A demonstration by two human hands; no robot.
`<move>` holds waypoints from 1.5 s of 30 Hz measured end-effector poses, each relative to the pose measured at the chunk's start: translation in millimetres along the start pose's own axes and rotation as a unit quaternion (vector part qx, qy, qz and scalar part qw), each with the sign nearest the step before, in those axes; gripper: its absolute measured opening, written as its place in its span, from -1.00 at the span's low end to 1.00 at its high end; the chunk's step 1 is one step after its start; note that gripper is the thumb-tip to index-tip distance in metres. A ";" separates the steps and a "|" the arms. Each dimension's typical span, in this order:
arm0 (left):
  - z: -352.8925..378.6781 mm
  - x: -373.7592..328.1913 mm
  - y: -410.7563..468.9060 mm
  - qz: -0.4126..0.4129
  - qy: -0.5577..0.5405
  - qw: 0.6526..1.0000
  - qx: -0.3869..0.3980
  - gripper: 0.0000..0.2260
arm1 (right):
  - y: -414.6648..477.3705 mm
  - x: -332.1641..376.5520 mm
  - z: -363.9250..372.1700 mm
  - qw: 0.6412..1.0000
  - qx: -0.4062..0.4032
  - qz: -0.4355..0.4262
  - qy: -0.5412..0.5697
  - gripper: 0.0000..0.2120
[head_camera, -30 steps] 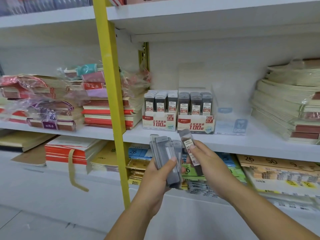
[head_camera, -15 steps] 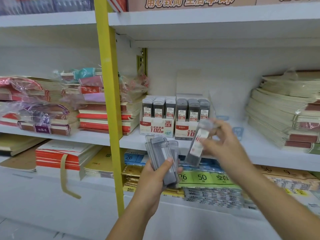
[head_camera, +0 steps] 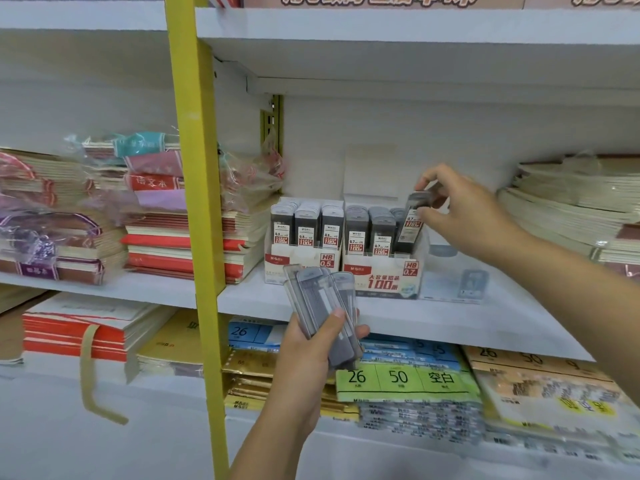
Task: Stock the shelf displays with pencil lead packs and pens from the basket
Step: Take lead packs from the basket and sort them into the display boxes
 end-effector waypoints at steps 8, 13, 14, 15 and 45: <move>-0.8 0.4 -1.9 -0.013 0.012 1.000 0.004 -0.74 | 11.7 -12.1 15.2 0.991 0.052 0.022 -0.120 -0.85; -1.4 -7.2 -8.8 0.000 0.017 0.999 0.036 -0.72 | -26.7 10.3 15.5 0.998 -0.055 0.019 -0.008 -0.76; -0.4 -9.3 -10.9 -0.001 0.016 0.999 0.045 -0.68 | -42.7 19.9 18.7 0.996 -0.040 0.030 0.073 -0.78; 0.7 -11.2 -12.8 -0.002 0.015 0.998 0.054 -0.64 | -59.8 30.0 23.9 0.988 -0.005 0.042 0.150 -0.80; -11.3 -27.0 -6.4 -0.066 0.011 0.993 0.093 -0.58 | -102.4 31.6 50.1 0.844 0.083 0.156 0.507 -0.76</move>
Point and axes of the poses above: each hand's wrist, its own y-axis towards the middle knuckle, its own z-axis out of the palm, x = y × z, the point moved 1 cm from there along y, towards the middle knuckle
